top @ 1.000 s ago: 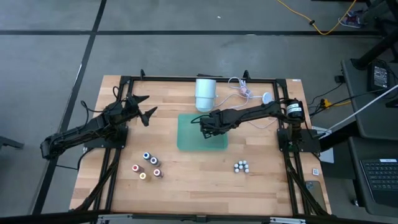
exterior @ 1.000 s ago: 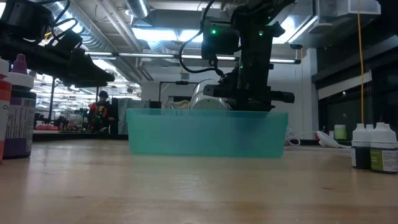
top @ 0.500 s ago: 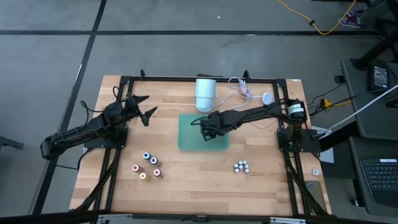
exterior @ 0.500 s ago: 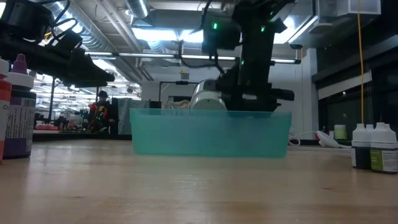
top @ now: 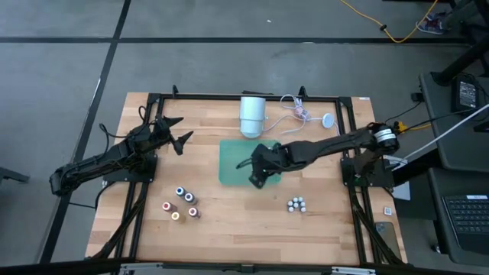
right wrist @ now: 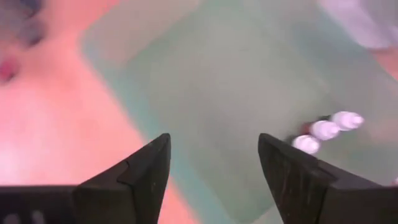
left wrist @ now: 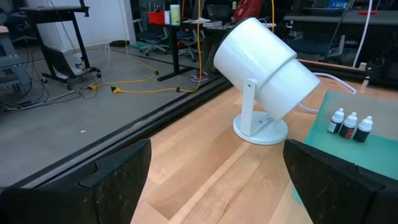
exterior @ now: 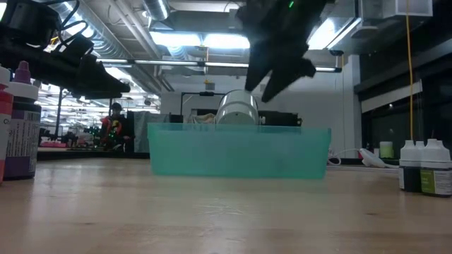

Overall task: Pick & Place food coloring
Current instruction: Put the small purple food coloring bottle into the green bin

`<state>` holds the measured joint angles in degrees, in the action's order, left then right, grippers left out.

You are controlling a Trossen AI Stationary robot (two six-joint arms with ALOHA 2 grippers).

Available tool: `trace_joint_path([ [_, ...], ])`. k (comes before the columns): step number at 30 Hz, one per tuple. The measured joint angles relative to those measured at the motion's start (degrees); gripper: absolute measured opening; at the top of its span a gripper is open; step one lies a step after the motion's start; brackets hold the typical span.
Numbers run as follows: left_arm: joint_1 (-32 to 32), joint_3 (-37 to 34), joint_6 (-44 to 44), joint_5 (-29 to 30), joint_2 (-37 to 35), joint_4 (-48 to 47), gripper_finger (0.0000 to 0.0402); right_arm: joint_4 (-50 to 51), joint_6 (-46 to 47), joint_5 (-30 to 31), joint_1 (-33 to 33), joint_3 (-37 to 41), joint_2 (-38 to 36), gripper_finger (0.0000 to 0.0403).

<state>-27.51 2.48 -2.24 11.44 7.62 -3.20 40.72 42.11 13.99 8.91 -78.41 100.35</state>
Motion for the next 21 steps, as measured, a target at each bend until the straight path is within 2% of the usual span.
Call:
trace_joint_path([
  [7, 0.0, 0.0, 0.0, 0.0, 0.0, 0.0, 0.0361, -4.6, -10.9, -9.2, 3.4, 5.2, -7.4, 0.0243],
  [13, 0.0, 0.0, 0.0, 0.0, 0.0, 0.0, 0.0361, -4.1, -16.8, -12.4, 7.3, 11.5, -15.2, 0.0243],
  [17, 0.0, 0.0, 0.0, 0.0, 0.0, 0.0, 0.0361, -3.9, -15.8, -12.6, 10.3, 16.2, -20.6, 0.0243],
  [21, 0.0, 0.0, 0.0, 0.0, 0.0, 0.0, 0.0361, -1.8, -6.9, -12.6, 13.4, 20.6, -25.1, 0.0241],
])
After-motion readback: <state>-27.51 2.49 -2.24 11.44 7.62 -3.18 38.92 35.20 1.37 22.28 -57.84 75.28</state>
